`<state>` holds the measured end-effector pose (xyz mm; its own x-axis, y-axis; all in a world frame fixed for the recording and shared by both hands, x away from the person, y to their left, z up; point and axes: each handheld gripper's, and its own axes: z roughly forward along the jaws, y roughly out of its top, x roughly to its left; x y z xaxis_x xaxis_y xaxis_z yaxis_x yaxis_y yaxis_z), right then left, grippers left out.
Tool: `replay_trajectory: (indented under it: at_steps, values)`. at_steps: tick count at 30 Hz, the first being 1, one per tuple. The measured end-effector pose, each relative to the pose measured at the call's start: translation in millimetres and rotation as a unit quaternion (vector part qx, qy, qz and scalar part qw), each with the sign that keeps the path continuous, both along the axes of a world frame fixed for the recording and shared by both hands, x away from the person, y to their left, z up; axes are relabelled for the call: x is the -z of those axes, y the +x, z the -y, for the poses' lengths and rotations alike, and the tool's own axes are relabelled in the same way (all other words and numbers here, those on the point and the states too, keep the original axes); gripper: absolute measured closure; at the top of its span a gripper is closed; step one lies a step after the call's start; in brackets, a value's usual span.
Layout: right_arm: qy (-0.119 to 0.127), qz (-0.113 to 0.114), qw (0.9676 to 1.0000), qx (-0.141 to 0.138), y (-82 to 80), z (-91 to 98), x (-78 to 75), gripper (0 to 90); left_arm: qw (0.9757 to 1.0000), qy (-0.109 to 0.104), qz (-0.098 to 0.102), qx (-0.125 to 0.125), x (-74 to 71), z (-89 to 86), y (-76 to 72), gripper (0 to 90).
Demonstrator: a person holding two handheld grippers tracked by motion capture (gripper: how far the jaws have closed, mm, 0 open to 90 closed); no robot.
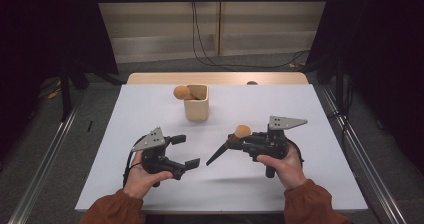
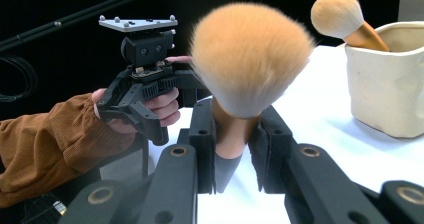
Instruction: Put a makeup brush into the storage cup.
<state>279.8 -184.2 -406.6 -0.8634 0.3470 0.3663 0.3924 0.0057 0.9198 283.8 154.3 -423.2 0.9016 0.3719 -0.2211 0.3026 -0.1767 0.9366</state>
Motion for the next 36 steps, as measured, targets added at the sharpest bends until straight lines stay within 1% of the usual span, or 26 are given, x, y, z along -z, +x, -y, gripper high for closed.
replay_trajectory:
  at_steps: [4, 8, 10, 11, 13, 15, 17, 20, 23, 24, 25, 27, 29, 31, 34, 36]
  values:
    - [-0.012, -0.006, 0.9999, -0.003, 0.2, 2.1, -1.9, 73.8, 1.0, 0.004, 0.001, 0.002, 0.3, 0.1, 0.1, 2.6]
    - [-0.03, -0.004, 0.9995, -0.008, 0.9, 2.5, -4.4, 73.7, 1.0, 0.008, 0.001, 0.004, 0.7, 2.0, -0.1, 2.6]
    - [-0.03, -0.009, 0.9995, -0.01, 1.1, 3.1, -6.1, 73.8, 0.9999, 0.009, 0.002, 0.006, 0.9, 2.9, -0.2, 2.6]
    - [-0.034, -0.009, 0.9993, -0.011, 1.3, 3.4, -7.2, 73.7, 0.9999, 0.011, 0.002, 0.007, 0.7, 3.3, -0.3, 2.6]
    - [-0.046, -0.009, 0.9988, -0.013, 0.9, 3.5, -9.5, 73.8, 0.9999, 0.013, 0.002, 0.008, 0.1, 3.8, -0.5, 2.6]
    - [-0.05, -0.013, 0.9985, -0.019, 0.4, 3.6, -10.8, 73.8, 0.9998, 0.014, 0.002, 0.014, -0.8, 4.3, -0.6, 2.7]
    - [-0.062, -0.014, 0.9977, -0.023, -0.1, 3.1, -12.5, 73.8, 0.9997, 0.015, 0.005, 0.02, -1.3, 5.0, -1.0, 2.6]
    - [-0.072, -0.016, 0.9969, -0.03, -0.1, 2.1, -15.5, 73.8, 0.9997, 0.014, 0.003, 0.022, -1.5, 7.4, -1.9, 2.5]
    - [-0.081, -0.026, 0.9958, -0.035, 0.8, 0.7, -19.2, 73.8, 0.9995, 0.02, 0.005, 0.024, -2.7, 9.2, -2.0, 2.3]
    - [-0.085, -0.026, 0.9954, -0.038, 1.0, -0.2, -19.9, 73.8, 0.9995, 0.018, 0.005, 0.026, -3.0, 10.2, -2.3, 2.3]
    - [-0.091, -0.027, 0.9946, -0.04, 0.9, -1.5, -20.8, 73.9, 0.9994, 0.023, 0.005, 0.027, -4.0, 10.9, -2.8, 2.2]
    - [-0.105, -0.029, 0.9929, -0.047, 1.1, -4.1, -22.2, 73.8, 0.9992, 0.026, 0.002, 0.03, -6.9, 14.1, -5.8, 2.2]
    - [-0.118, -0.031, 0.9911, -0.054, 2.1, -5.6, -24.5, 73.8, 0.9991, 0.026, 0.011, 0.033, -9.7, 18.0, -9.4, 2.2]
    - [-0.13, -0.03, 0.9894, -0.059, 4.1, -6.6, -27.5, 73.8, 0.9986, 0.029, 0.013, 0.043, -10.9, 21.5, -10.5, 2.2]
    - [-0.148, -0.032, 0.9864, -0.063, 6.9, -8.0, -32.4, 73.8, 0.9984, 0.032, 0.016, 0.044, -11.0, 24.4, -10.9, 2.2]
    - [-0.163, -0.033, 0.9838, -0.067, 8.9, -9.1, -35.1, 73.8, 0.9984, 0.035, 0.02, 0.041, -10.5, 25.5, -10.8, 2.2]
